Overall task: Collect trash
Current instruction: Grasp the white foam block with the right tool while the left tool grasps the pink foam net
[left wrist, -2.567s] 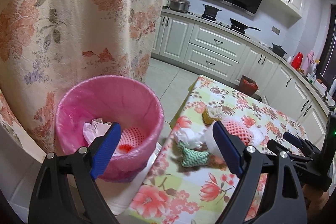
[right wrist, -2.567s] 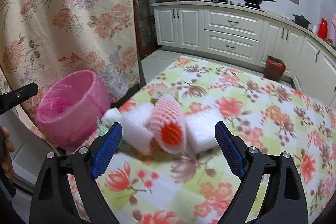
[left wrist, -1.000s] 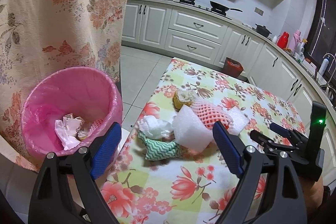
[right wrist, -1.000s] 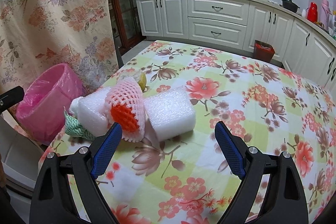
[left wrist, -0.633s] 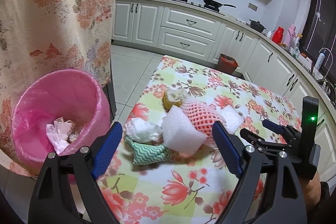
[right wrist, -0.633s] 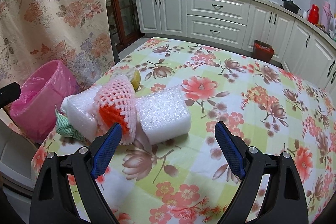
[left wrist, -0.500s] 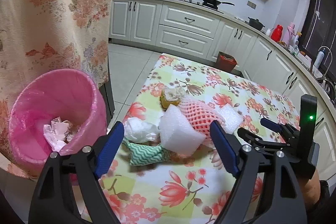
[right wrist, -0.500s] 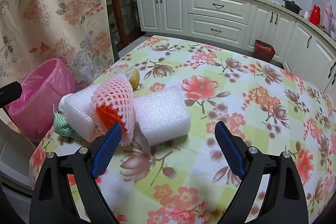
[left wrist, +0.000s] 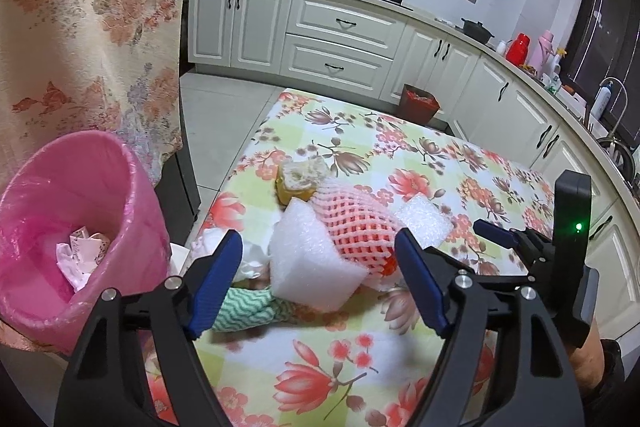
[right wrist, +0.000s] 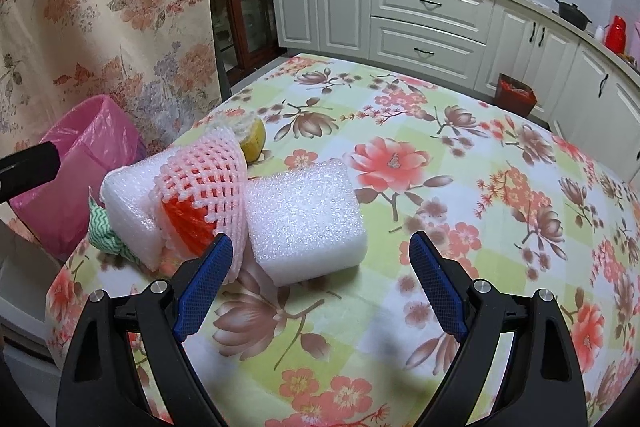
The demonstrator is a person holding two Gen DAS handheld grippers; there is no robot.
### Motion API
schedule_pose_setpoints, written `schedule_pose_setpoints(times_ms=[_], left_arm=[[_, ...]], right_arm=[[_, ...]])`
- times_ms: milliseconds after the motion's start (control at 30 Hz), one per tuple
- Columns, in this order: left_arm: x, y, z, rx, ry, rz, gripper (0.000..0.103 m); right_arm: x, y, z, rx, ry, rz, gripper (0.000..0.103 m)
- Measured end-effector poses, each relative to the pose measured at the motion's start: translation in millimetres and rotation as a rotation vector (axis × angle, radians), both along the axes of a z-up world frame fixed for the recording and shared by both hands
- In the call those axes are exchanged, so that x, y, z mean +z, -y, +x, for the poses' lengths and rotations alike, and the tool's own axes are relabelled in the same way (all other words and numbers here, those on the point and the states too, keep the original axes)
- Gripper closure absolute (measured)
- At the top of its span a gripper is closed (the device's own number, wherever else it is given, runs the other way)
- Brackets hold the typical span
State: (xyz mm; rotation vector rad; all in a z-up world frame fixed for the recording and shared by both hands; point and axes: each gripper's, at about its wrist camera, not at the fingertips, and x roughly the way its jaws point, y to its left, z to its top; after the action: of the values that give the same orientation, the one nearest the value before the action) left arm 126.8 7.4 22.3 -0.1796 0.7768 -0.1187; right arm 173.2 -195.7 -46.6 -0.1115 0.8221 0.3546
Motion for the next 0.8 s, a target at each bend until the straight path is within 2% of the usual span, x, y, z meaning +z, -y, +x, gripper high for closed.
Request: schedule_pose_setpoints(times_ms=[433, 600, 667, 800], left_arm=[[-10.2, 20.0, 19.2, -0.03, -0.024, 0.003, 0.027], [-14.5, 27.5, 26.0, -0.041, -0.036, -0.009, 0.027], [-16.8, 30.0, 28.5, -0.044, -0.04, -0.008, 0.027], [-19.5, 36.4, 31.9, -0.054, -0.043, -0.008, 0.027]], right_arm=[[-15.0, 2.1, 17.6, 0.036, -0.038, 0.019, 0.019], [-21.0, 2.6, 20.0, 0.054, -0.058, 0.03, 0.028], [-22.9, 2.9, 20.9, 0.065, -0.068, 0.037, 0.039], [-23.0, 6.0, 20.8, 0.07, -0.066, 0.046, 0.04]])
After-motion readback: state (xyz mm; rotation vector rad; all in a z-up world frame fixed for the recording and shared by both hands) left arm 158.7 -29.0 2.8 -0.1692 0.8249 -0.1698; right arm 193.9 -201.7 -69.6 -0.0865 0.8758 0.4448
